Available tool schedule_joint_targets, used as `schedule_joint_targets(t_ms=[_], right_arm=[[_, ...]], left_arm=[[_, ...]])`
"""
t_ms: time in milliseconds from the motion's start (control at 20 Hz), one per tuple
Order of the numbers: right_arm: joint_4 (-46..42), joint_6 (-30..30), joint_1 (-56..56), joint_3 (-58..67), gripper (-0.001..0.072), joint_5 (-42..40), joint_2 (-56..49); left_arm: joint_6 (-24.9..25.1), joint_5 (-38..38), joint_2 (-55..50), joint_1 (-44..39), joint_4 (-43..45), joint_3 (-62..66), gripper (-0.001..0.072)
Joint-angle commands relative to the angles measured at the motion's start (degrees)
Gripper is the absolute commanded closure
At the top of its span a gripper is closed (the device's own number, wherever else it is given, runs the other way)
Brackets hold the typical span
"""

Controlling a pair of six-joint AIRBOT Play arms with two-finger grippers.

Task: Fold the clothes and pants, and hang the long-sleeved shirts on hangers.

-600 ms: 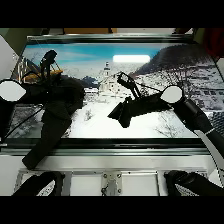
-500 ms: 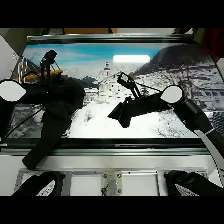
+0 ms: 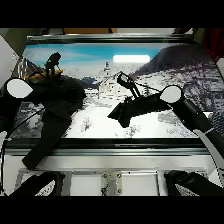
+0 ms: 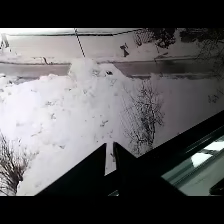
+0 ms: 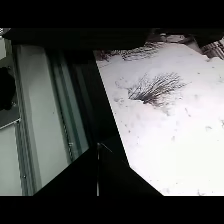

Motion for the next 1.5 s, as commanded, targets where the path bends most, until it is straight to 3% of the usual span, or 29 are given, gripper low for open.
schedule_joint_targets(t_ms=[0, 100, 250, 350, 750, 800, 900, 950, 1100, 1300, 1450], right_arm=[[0.1, 0.0, 0.0, 0.0, 0.0693, 0.0, 0.0], [0.0, 0.0, 0.0, 0.0, 0.0693, 0.0, 0.0], [0.0, 0.0, 0.0, 0.0, 0.0692, 0.0, 0.0], [0.1, 0.0, 0.0, 0.0, 0.0693, 0.0, 0.0], [0.1, 0.0, 0.1, 0.0, 0.0693, -0.5, 0.0], [0.2, 0.0, 0.1, 0.0, 0.0693, -0.4, 0.0], [1.5, 0.9, 0.1, 0.0, 0.0693, 1.3, 0.0], [2.5, 1.1, 0.0, 0.0, 0.0692, 2.8, 0.0], [-0.9, 2.1, -1.5, 0.7, 0.0696, 2.8, 0.6], [-22.0, 23.5, -10.9, 4.7, 0.0696, -5.9, 6.5], [-28.1, 33.9, -18.9, 4.7, 0.0696, -10.7, 12.7]], left_arm=[[-0.1, 0.7, -2.1, 2.3, 0.6, 0.1, -0.0005], [-3.7, 2.4, -2.9, 6.7, 6.2, 0.1, -0.0004], [-14.0, 3.6, -5.6, 12.3, 24.2, 0.1, -0.0004], [-15.3, 3.8, -9.3, 14.6, 30.6, 0.1, -0.0003], [-15.5, 10.9, -26.9, 14.7, 31.5, 0.1, -0.0002], [-15.8, 11.0, -27.9, 14.3, 31.5, 0.1, 0.0122], [-16.9, 10.9, -28.2, 13.5, 31.3, 0.1, 0.0616], [-16.9, 10.7, -27.5, 12.9, 31.2, 0.5, 0.0695], [-13.8, 9.0, -21.4, 9.0, 27.1, 6.6, 0.0695], [-10.9, 9.0, -12.4, -3.9, 20.4, 16.3, 0.0695], [-10.9, 13.7, -11.1, -17.7, 20.5, 19.2, 0.0695]])
